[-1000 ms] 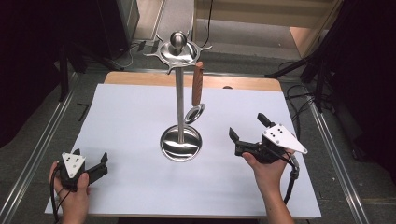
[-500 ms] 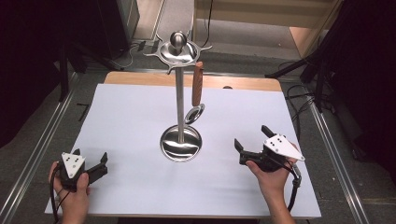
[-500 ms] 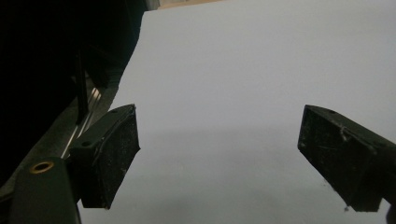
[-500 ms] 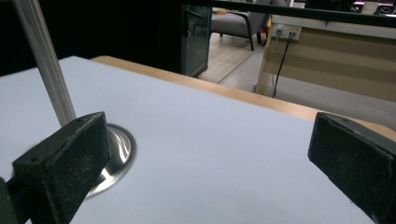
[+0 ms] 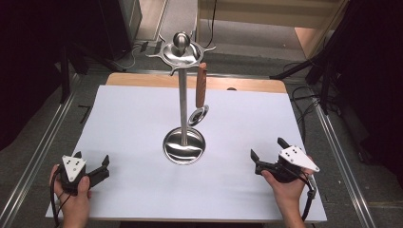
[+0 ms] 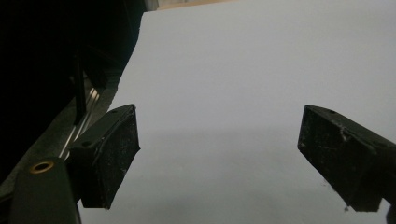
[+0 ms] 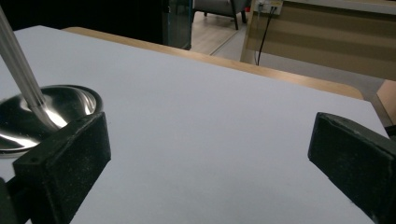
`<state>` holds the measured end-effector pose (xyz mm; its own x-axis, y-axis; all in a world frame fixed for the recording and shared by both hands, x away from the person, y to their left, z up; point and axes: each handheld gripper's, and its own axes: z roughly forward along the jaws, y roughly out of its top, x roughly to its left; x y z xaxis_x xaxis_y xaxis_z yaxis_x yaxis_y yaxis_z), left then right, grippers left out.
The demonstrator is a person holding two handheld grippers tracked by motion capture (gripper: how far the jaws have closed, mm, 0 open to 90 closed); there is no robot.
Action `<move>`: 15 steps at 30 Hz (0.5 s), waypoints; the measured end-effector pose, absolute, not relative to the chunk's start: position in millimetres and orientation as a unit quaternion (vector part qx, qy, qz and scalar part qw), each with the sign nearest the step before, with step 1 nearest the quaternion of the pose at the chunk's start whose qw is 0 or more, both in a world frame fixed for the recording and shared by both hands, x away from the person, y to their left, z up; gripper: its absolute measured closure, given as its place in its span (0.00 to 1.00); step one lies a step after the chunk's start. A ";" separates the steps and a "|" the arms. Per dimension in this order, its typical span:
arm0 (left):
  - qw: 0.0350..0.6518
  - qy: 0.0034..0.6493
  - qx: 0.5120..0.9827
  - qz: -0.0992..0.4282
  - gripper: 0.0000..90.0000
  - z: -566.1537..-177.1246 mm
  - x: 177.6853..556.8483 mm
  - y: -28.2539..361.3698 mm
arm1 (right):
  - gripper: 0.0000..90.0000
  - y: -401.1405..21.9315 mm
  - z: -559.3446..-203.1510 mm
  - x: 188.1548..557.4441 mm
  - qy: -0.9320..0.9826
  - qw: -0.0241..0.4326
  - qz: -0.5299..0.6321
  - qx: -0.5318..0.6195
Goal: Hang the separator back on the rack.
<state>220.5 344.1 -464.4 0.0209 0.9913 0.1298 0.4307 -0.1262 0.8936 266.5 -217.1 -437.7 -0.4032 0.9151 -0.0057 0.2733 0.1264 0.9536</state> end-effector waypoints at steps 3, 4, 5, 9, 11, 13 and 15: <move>0.342 0.566 0.628 0.411 0.15 -464.3 220.3 344.4 | 0.00 -222.8 -441.4 264.9 0.678 0.328 0.487 0.443; 0.342 0.566 0.628 0.410 0.15 -464.2 220.2 344.5 | 0.00 -225.5 -443.2 264.1 0.679 0.331 0.482 0.444; 0.343 0.567 0.626 0.411 0.15 -464.3 220.1 344.5 | 0.00 -227.6 -444.6 263.6 0.678 0.332 0.481 0.447; 0.345 0.568 0.625 0.411 0.15 -464.3 219.8 344.8 | 0.00 -236.1 -450.3 260.7 0.677 0.326 0.477 0.456; 0.345 0.567 0.625 0.411 0.15 -464.3 219.7 344.8 | 0.00 -239.5 -452.8 258.9 0.676 0.326 0.475 0.459; 0.345 0.567 0.625 0.411 0.15 -464.3 219.6 344.8 | 0.00 -243.4 -455.5 257.2 0.678 0.326 0.470 0.462; 0.346 0.567 0.624 0.411 0.15 -464.2 219.5 344.9 | 0.00 -247.7 -458.3 256.2 0.679 0.327 0.464 0.466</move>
<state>219.5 344.9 -464.2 0.0186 0.9925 0.1209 0.4238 -0.1174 0.8981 256.2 -247.7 -458.3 -0.3522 0.9359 -0.0121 0.3280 0.1355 0.9349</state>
